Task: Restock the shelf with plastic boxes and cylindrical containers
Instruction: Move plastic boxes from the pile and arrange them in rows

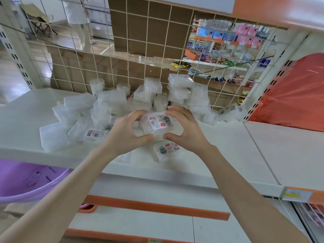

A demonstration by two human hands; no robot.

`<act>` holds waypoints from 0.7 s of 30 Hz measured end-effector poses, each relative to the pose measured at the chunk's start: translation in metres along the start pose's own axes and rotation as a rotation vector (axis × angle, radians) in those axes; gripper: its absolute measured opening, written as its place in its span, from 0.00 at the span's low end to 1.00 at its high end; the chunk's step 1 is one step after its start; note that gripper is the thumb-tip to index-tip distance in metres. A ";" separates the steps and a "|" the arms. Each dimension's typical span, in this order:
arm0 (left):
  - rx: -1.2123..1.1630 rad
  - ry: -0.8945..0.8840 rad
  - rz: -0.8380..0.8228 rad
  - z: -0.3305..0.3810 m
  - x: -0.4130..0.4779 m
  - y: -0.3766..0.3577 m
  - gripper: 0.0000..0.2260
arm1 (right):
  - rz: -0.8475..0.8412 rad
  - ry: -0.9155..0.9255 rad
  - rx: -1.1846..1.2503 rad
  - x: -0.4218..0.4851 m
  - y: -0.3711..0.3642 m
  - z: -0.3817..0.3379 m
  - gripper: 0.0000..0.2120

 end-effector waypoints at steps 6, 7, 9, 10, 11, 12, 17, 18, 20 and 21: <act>-0.022 -0.065 -0.071 0.002 -0.004 -0.005 0.32 | -0.170 -0.042 0.041 -0.003 0.010 -0.007 0.34; -0.024 -0.065 -0.086 0.003 -0.004 -0.006 0.32 | -0.182 -0.045 0.044 -0.003 0.011 -0.007 0.35; -0.039 -0.060 -0.101 0.004 -0.006 -0.009 0.32 | -0.194 -0.065 0.045 -0.005 0.013 -0.005 0.36; -0.048 -0.060 -0.084 0.006 -0.007 -0.010 0.33 | -0.191 -0.084 0.056 -0.006 0.014 -0.003 0.36; -0.054 -0.058 -0.049 0.009 -0.008 -0.011 0.33 | -0.175 -0.120 0.084 -0.008 0.015 -0.001 0.35; -0.054 -0.049 -0.001 0.011 -0.009 -0.011 0.33 | -0.143 -0.185 0.129 -0.010 0.016 0.001 0.35; 0.014 -0.057 0.262 0.032 -0.015 -0.020 0.30 | 0.140 -0.896 0.553 -0.019 0.012 0.012 0.19; 0.041 -0.094 0.286 0.037 -0.015 -0.023 0.30 | 0.136 -1.029 0.691 -0.020 0.010 0.012 0.13; 0.097 -0.159 0.314 0.046 -0.018 -0.031 0.29 | 0.091 -1.195 0.926 -0.021 0.008 0.006 0.05; 0.113 -0.180 0.327 0.050 -0.019 -0.035 0.29 | 0.067 -1.240 0.995 -0.022 0.007 0.003 0.05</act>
Point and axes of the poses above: each hand's wrist, its own x-axis towards the middle knuckle, its own y-axis out of the back of the hand, z = x × y, the point moved 3 cm from there along x, towards the middle knuckle, and after that the axes turned 12 degrees about z, right-handed, at the moved point
